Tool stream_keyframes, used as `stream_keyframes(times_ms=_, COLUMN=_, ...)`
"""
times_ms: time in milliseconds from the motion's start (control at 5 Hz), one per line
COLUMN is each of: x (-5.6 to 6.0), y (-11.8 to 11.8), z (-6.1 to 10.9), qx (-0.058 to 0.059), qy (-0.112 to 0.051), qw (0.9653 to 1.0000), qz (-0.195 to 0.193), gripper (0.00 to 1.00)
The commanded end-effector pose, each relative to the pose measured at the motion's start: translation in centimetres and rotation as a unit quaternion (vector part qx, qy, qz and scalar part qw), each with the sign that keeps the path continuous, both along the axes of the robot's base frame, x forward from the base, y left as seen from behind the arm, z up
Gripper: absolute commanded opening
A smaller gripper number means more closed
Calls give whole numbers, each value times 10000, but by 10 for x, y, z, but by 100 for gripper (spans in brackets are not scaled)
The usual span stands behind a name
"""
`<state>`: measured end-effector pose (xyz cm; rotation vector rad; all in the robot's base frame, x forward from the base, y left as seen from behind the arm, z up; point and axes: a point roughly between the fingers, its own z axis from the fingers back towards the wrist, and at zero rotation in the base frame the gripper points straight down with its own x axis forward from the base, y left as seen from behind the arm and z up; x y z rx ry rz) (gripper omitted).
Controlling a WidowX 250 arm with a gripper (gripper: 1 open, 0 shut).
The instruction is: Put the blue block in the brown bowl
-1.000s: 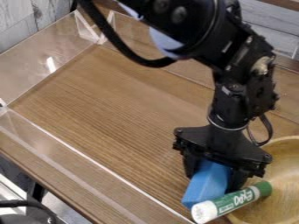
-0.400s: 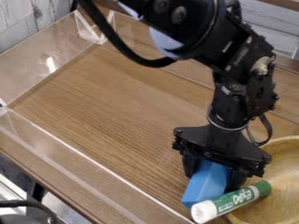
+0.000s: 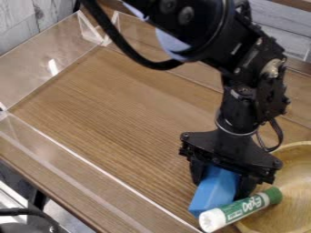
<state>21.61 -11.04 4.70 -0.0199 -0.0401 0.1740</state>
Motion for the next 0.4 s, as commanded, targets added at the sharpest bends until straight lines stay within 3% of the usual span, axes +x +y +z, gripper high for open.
stream_keyframes(times_ms=0, x=11, y=-9, z=20, qx=-187, qy=-402, qw=9990, qz=-82, gripper=0)
stream_keyframes(times_ms=200, x=12, y=-9, z=20, qx=-189, qy=-414, qw=9989, qz=-74, gripper=0)
